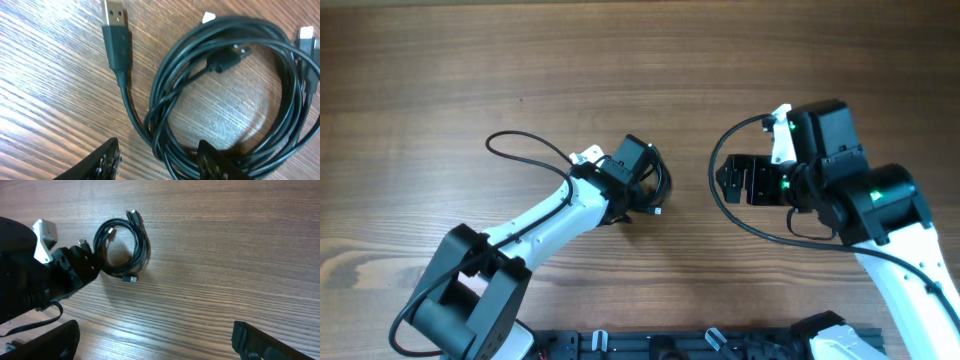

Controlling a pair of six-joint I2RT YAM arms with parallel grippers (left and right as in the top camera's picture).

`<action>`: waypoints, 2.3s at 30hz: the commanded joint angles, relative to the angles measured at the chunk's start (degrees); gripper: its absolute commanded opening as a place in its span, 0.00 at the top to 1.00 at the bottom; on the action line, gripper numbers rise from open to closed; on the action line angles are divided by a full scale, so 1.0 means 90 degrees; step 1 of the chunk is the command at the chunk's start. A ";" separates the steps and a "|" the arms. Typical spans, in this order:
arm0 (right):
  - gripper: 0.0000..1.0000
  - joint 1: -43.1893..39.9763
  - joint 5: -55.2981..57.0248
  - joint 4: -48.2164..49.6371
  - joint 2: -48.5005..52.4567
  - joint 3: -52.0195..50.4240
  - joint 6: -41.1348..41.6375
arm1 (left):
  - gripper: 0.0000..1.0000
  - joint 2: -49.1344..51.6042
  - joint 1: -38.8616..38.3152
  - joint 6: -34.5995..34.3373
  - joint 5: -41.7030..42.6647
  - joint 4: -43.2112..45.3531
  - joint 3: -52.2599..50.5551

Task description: Untangle cables

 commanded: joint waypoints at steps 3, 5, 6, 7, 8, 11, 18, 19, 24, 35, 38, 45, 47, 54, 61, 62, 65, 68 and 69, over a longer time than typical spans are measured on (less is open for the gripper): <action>0.00 0.0019 0.0010 -0.0012 0.0085 0.0126 0.0068 | 0.55 0.0070 0.0019 -0.0083 -0.0406 0.0136 0.0075; 0.00 0.0019 -0.0070 -0.0017 0.0085 0.0126 0.0068 | 0.56 0.0070 0.0017 -0.0085 -0.0457 0.0194 0.0075; 0.00 0.0019 -0.0092 -0.0022 0.0085 0.0126 0.0066 | 0.56 0.0070 0.0019 -0.0085 -0.0476 0.0216 0.0075; 0.00 0.0019 -0.0092 -0.0034 0.0083 0.0126 0.0066 | 0.56 0.0073 0.0019 -0.0085 -0.0495 0.0223 0.0075; 0.00 0.0019 -0.0092 -0.0051 0.0083 0.0126 0.0068 | 0.56 0.0073 0.0019 -0.0085 -0.0512 0.0223 0.0075; 0.00 0.0019 -0.0092 -0.0085 0.0083 0.0126 0.0070 | 0.54 0.0097 0.0019 -0.0085 -0.0512 0.0221 0.0075; 0.01 0.0019 -0.0141 -0.0104 0.0085 0.0126 0.0070 | 0.53 0.0389 0.0017 -0.0134 -0.0357 0.0311 0.0066; 0.00 0.0019 -0.0141 -0.0102 0.0085 0.0126 0.0070 | 0.53 0.0427 0.0019 -0.0136 -0.0291 0.0345 0.0063; 0.00 0.0019 -0.0138 -0.0107 0.0083 0.0126 0.0068 | 0.57 0.0505 0.0019 -0.0136 -0.0243 0.0413 0.0063; 0.00 0.0019 -0.0138 -0.0131 0.0085 0.0126 0.0068 | 0.96 0.0508 0.0024 -0.0129 -0.0270 0.0515 0.0063; 0.00 0.0019 -0.0134 -0.0129 0.0085 0.0126 0.0066 | 0.96 0.0505 0.0024 -0.0039 -0.0267 0.0653 0.0066; 0.07 0.0019 0.0304 -0.0073 0.0170 0.0126 -0.0039 | 0.96 -0.0027 0.0005 0.1331 -0.0141 0.0631 0.0396; 0.09 0.0019 0.0301 -0.0019 0.0231 0.0126 -0.0097 | 0.96 -0.0342 0.0005 0.1817 -0.0146 0.0442 0.0605; 0.22 0.0019 0.0158 0.0046 0.0600 0.0126 -0.0423 | 0.96 -0.1712 0.0007 0.2994 -0.0143 0.0304 0.0816; 0.21 0.0019 -0.1787 0.0585 0.0891 0.0126 -0.2409 | 0.96 -0.2654 0.0007 0.4095 0.0051 0.0313 0.0816; 0.19 0.0019 -0.1987 0.0673 0.0908 0.0126 -0.2560 | 0.96 -0.2742 0.0007 0.4262 0.0180 0.0311 0.0816; 0.18 0.0019 -0.2416 0.1054 0.0959 0.0126 -0.2764 | 0.96 -0.2878 0.0007 0.4427 0.0338 0.0304 0.0816; 0.19 0.0019 -0.2426 0.1409 0.0959 0.0126 -0.2747 | 0.96 -0.2885 0.0005 0.4427 0.0350 0.0304 0.0816; 0.22 0.0019 -0.2426 0.1520 0.0959 0.0126 -0.2737 | 0.96 -0.2885 0.0005 0.4427 0.0408 0.0306 0.0816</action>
